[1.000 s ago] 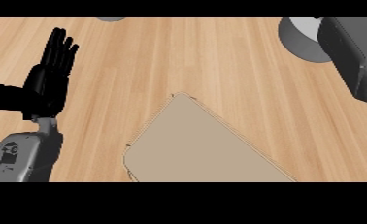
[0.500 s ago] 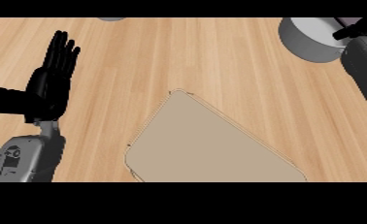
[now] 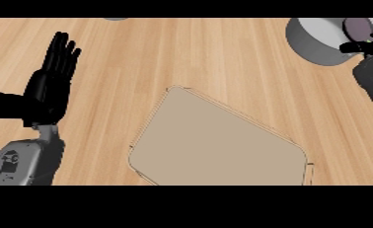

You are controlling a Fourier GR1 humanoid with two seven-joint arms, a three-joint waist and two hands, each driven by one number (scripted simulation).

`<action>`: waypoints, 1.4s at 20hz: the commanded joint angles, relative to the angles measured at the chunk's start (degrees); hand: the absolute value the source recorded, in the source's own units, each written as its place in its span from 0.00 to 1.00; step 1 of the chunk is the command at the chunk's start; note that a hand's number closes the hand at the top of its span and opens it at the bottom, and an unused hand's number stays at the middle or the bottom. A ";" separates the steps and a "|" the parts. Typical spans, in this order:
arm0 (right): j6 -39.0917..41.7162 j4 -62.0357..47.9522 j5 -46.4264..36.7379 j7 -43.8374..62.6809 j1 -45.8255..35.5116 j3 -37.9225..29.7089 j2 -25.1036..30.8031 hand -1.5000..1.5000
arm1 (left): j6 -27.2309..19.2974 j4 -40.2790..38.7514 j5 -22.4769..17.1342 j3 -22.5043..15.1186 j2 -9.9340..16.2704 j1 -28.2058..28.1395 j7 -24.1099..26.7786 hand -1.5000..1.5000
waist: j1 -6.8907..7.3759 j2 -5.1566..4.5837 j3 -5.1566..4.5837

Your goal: Pick the eggplant from the tray and place it in the pot

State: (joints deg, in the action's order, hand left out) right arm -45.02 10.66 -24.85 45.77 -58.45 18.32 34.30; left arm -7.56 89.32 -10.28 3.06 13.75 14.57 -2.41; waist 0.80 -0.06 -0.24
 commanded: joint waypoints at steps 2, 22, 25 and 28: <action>1.20 2.80 5.11 -12.88 4.46 -5.63 1.27 0.00 | 0.37 0.75 -0.26 1.34 1.35 1.89 -1.30 0.50 | 0.92 -0.76 0.42; -23.69 29.01 17.25 -31.59 20.10 -23.98 -0.21 0.00 | -0.53 2.99 1.20 0.49 -1.42 -2.81 -0.62 0.50 | -1.70 0.55 0.27; -23.38 35.51 18.02 -31.69 24.32 -25.76 0.96 0.00 | -0.51 -0.94 1.52 1.16 -1.82 -0.45 0.53 0.50 | -2.04 0.39 0.21; -21.10 43.49 22.05 -35.62 31.96 -30.23 1.97 0.00 | 0.89 -1.42 -0.13 3.30 0.35 1.91 -1.75 0.50 | -2.19 0.33 0.26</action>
State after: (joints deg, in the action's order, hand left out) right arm -63.43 45.95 -5.98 13.33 -33.93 -8.05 36.48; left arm -7.73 89.27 -9.16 4.60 12.91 14.52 -3.21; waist -1.11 0.32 -0.01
